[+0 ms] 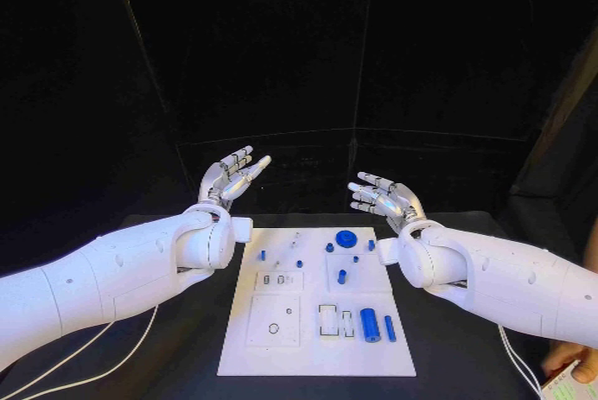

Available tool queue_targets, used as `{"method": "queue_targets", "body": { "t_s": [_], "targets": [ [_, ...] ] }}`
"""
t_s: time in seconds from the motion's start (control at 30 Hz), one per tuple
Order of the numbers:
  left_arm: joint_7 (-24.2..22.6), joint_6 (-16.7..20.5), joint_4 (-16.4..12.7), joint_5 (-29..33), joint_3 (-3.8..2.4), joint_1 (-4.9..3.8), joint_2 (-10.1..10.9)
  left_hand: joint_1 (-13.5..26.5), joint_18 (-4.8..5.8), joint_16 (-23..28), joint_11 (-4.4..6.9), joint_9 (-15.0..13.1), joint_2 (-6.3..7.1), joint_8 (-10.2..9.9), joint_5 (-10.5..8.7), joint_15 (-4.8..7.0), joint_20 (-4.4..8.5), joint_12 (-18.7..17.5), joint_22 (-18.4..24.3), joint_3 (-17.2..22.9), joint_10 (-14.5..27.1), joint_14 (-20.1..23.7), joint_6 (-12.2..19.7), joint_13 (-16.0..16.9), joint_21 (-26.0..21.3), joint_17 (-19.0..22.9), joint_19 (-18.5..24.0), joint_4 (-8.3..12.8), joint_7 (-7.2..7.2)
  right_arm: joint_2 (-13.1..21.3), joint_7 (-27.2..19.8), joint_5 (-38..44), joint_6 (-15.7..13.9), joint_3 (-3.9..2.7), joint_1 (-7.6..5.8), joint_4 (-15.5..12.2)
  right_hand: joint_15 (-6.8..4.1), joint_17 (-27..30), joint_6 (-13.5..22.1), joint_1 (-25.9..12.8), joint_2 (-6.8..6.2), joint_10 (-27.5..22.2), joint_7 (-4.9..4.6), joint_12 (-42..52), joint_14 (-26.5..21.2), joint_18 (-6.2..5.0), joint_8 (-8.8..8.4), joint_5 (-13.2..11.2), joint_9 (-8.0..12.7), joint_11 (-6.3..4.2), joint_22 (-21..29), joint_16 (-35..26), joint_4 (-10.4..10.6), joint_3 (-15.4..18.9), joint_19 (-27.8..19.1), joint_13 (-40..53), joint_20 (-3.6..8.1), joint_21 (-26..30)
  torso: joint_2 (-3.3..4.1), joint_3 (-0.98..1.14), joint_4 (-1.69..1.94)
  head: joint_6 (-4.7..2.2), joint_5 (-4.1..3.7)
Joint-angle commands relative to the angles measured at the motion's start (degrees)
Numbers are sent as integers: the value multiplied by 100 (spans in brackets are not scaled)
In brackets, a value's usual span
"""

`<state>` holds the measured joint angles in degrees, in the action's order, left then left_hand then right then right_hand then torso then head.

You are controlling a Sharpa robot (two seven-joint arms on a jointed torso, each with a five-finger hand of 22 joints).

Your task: Assemble the parts on the task board

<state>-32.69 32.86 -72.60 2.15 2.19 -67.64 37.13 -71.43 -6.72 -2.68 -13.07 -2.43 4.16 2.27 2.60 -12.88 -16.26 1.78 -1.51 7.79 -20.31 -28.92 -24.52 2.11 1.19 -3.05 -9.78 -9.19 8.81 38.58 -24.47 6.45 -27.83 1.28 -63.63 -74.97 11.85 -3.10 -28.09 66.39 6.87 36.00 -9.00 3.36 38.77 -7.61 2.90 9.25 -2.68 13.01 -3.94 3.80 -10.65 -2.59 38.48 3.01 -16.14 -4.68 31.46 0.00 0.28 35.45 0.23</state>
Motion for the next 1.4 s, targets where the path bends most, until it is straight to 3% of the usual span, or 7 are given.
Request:
{"method": "queue_targets", "body": {
  "t_s": [0.03, 0.3, 0.33, 0.5, 0.67, 0.97, 1.4],
  "targets": [
    [-355, -513, 62, 71, 6, -29, -28, -150, -79, -32, -26, -11, -6, 28, 28, -21, -53, 41, -10, 9, -89, -107, -84, 11, 41, -15, -10, -62, 605, -72, 311, 546, 1096, 12, -53, 178, -186, -68, -1607, 598, 86, 1637, -544, 241, 1575, -285, 217, -37, -115, -111, -106, 243, -376, -53, 932, 79, -10, -326, 0, -1, 1, 0, -2],
    [-356, -514, 62, 71, 6, -29, -28, -255, -44, -258, -131, -48, -131, 89, 29, -79, -51, 108, -76, 4, -667, -1152, -507, 55, 154, -145, -309, -63, 697, -167, 420, 717, 1476, 30, -111, 411, -520, -68, -2529, 776, 63, 2371, -372, 270, 2613, -294, 238, -54, -112, -345, -186, 362, -590, -232, 1734, 54, 308, -702, 0, -1, 1, 0, -2],
    [-321, -717, -17, 72, 7, -49, 212, -272, -57, -334, -158, -63, -156, 116, 28, -58, -55, 154, -109, -1, -931, -1327, -660, 79, 211, -171, -479, -48, 707, -67, 405, 2699, 806, 19, -253, 665, -551, -68, -2591, 779, 53, 2445, -359, 258, 2712, -296, 231, -53, -112, -365, -193, 361, -591, -268, 1805, 54, 345, -738, 174, -8, -12, -14, 5],
    [-305, -764, -168, 16, 7, -56, 348, -318, -208, -602, -35, -127, -242, 253, 30, 100, -51, 444, -354, -74, -2557, -1950, -1499, 193, 680, -244, -1789, 49, 673, -21, 558, 3453, 718, 17, -344, 672, -699, -94, -2830, 793, -55, 2765, -290, 187, 3172, -292, 189, -51, -112, -469, -269, 370, -592, -441, 2170, 58, 524, -972, 275, -12, 17, -38, -24],
    [-229, -909, -386, -165, 7, -59, 518, -341, -378, -978, 152, -173, -340, 396, 31, 382, 53, 611, -611, -179, -3188, -2914, -2555, 167, 1326, -380, -3261, 185, 539, 21, 822, 4172, 798, 15, -491, 661, -851, -190, -2952, 782, -184, 2941, -234, 110, 3707, -295, 144, -75, -112, -564, -416, 509, -590, -518, 2557, 62, 703, -1298, 410, -15, 47, -81, -53],
    [-117, -1095, -896, -360, 7, -58, 831, -414, -399, -1023, 285, -136, -458, 296, 33, 575, 233, 572, -609, -244, -3575, -3543, -2842, 158, 1519, -554, -3958, 383, 439, 10, 1406, 5917, 1030, 12, -683, 555, -1237, -839, -3218, 828, -372, 3441, -46, 81, 4792, -271, 122, 121, -117, -795, -1051, 1520, -565, -673, 3436, 87, 1117, -2466, 646, -48, 84, -105, -128],
    [-73, -1242, -1291, -443, 7, -47, 992, -398, -387, -955, 274, -129, -453, 221, 34, 579, 259, 496, -586, -262, -3575, -3591, -2849, 152, 1532, -600, -4086, 443, 467, -119, 2300, 7978, 1450, 6, -724, 354, -1203, -2176, -3070, 567, -684, 2857, -59, 63, 4720, -262, 83, 39, -109, -733, -1916, 3664, -559, -900, 3321, 73, 1105, -3792, 932, -57, 145, -120, -211]
  ]
}}
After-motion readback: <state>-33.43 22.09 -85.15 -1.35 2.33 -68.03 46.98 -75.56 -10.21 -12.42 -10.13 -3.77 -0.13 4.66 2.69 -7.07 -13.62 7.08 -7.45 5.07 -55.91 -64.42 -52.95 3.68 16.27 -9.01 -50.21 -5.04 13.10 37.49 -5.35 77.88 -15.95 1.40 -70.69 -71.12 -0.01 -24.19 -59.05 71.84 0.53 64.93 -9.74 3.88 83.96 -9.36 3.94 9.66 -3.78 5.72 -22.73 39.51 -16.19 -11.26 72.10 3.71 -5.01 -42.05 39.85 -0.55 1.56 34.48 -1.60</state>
